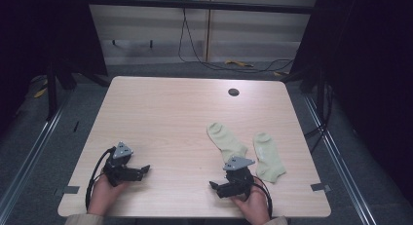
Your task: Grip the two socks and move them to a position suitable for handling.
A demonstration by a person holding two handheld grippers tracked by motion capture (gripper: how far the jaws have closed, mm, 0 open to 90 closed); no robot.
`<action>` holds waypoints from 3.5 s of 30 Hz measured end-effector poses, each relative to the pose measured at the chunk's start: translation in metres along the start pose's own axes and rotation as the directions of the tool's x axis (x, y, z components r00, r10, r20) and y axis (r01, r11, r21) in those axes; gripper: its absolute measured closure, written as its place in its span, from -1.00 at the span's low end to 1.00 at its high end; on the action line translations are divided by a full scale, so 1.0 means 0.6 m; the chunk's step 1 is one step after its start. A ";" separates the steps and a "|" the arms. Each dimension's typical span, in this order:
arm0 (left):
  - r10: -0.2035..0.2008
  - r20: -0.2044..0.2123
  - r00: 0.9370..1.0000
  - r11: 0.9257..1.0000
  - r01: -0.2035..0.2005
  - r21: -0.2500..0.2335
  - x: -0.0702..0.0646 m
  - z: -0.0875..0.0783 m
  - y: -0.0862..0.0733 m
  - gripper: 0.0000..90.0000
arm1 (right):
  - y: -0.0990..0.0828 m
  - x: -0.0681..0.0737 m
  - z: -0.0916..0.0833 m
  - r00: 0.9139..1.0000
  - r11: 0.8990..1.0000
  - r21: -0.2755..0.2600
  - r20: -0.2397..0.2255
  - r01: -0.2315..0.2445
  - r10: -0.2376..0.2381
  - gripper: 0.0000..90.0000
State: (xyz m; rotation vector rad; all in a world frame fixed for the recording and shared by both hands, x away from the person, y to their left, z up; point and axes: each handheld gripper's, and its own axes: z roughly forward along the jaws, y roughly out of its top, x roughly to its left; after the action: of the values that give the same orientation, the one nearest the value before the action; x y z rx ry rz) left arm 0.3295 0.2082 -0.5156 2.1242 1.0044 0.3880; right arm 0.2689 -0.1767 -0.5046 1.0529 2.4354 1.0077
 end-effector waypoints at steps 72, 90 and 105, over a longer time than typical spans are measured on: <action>0.003 0.005 1.000 1.000 -0.004 0.005 0.001 -0.005 -0.004 -0.74 | 0.098 -0.031 -0.103 0.982 0.989 -0.147 0.189 0.017 0.012 0.86; 0.005 0.002 1.000 1.000 -0.005 0.002 0.001 -0.008 -0.006 -0.73 | 0.082 0.038 -0.012 0.993 0.994 0.014 -0.039 0.108 -0.108 0.52; 0.001 0.002 1.000 1.000 -0.001 0.001 0.001 -0.008 -0.007 -0.73 | 0.057 0.033 0.001 0.984 0.970 0.174 -0.086 0.167 -0.154 0.60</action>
State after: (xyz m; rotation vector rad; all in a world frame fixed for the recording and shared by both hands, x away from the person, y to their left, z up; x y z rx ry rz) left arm 0.3251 0.2127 -0.5153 2.1261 1.0022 0.3858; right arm 0.2732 -0.1453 -0.4806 0.8682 2.6627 0.7981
